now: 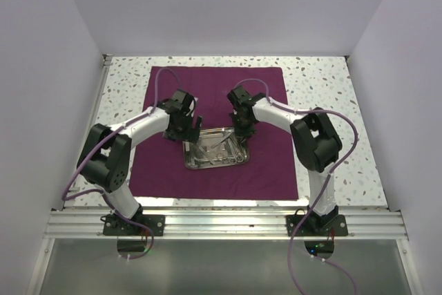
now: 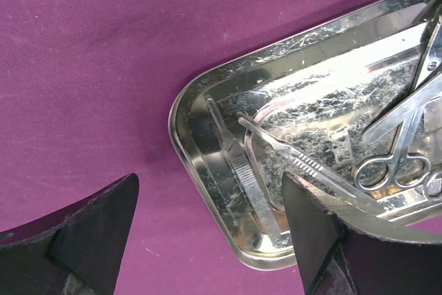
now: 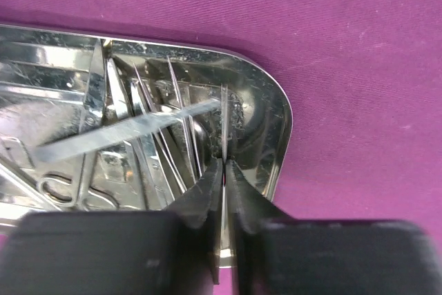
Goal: Open and lay out the surgical kit
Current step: Pick up the medical item from the container, then place the medical item in the surgical kit.
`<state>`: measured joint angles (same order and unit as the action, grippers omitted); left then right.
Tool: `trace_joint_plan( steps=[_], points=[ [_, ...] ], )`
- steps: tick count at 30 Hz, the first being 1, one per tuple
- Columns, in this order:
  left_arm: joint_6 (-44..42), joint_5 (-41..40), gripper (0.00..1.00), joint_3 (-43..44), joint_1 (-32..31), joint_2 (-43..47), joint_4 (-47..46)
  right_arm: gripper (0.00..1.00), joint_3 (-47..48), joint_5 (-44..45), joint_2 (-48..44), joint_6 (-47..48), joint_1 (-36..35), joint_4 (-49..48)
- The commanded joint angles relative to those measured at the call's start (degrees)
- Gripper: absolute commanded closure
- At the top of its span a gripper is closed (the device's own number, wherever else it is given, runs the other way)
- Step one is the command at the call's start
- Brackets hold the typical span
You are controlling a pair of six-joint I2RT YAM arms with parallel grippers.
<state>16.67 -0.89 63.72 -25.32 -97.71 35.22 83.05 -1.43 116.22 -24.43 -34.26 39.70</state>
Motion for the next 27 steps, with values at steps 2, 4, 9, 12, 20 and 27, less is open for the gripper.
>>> trace_joint_plan(
  steps=[2, 4, 9, 12, 20, 27],
  points=[
    [-1.55, -0.61, 0.13, -0.71, 0.71, 0.42, -1.47, 1.0, 0.19, 5.38, 3.92, 1.84, -0.72, 4.59],
    [-1.46, -0.52, 0.13, -0.79, 0.71, 0.42, -1.56, 1.0, 0.71, 5.74, 3.49, 2.01, -0.72, 5.12],
    [-1.46, -0.52, 0.13, -0.97, 0.8, 0.42, -1.65, 1.0, 7.19, 6.88, 0.68, 2.98, -0.72, 9.24],
    [-1.64, -0.78, 0.12, -0.71, 0.89, 0.59, -1.65, 1.0, 13.6, 8.02, -0.99, 3.59, -0.72, 13.46],
    [-0.58, -3.52, 0.0, -0.26, 1.41, 4.89, -3.84, 1.0, 29.17, 12.76, 1.89, 5.7, 0.77, 18.92],
    [0.65, 5.37, 0.02, 6.75, 4.58, 4.63, -4.28, 1.0, 46.46, 12.59, 16.12, 2.2, 8.15, 16.47]
  ],
)
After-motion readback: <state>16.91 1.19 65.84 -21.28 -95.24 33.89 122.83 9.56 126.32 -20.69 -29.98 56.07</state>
